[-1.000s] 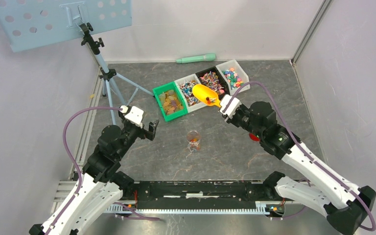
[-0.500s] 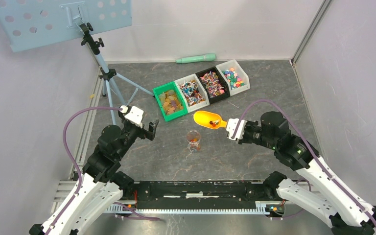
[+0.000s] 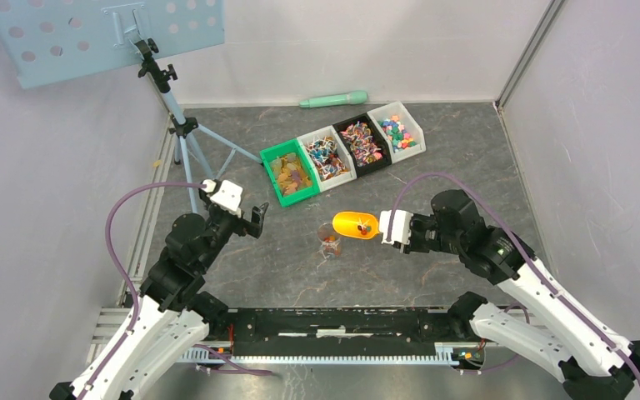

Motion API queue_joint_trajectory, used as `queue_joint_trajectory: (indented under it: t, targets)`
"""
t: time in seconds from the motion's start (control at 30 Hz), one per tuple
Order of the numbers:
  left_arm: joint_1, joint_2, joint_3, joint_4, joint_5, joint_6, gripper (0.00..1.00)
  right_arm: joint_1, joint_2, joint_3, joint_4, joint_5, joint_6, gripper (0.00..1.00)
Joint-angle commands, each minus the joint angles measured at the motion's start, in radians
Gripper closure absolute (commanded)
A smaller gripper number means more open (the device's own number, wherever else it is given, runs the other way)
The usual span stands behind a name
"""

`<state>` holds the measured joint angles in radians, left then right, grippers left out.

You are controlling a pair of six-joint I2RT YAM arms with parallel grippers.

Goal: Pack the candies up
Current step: Place the fake candies in the packing bottle.

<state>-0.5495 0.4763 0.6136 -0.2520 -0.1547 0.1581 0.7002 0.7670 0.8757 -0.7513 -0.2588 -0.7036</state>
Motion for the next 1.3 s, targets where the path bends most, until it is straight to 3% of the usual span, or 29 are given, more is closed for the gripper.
queue_joint_trajectory:
  t: [0.0, 0.97, 1.27]
  targets:
    - [0.000, -0.015, -0.002, 0.017, -0.020, -0.026, 0.00, 0.015, 0.006, 0.063, -0.012, 0.033, -0.005, 1.00]
    - [0.000, -0.032, -0.001, 0.014, -0.018, -0.026, 0.00, 0.142, 0.161, 0.221, -0.155, 0.164, 0.052, 1.00]
    - [0.000, -0.039, 0.001, 0.012, -0.021, -0.023, 0.00, 0.211, 0.254, 0.322, -0.237, 0.280, 0.068, 1.00]
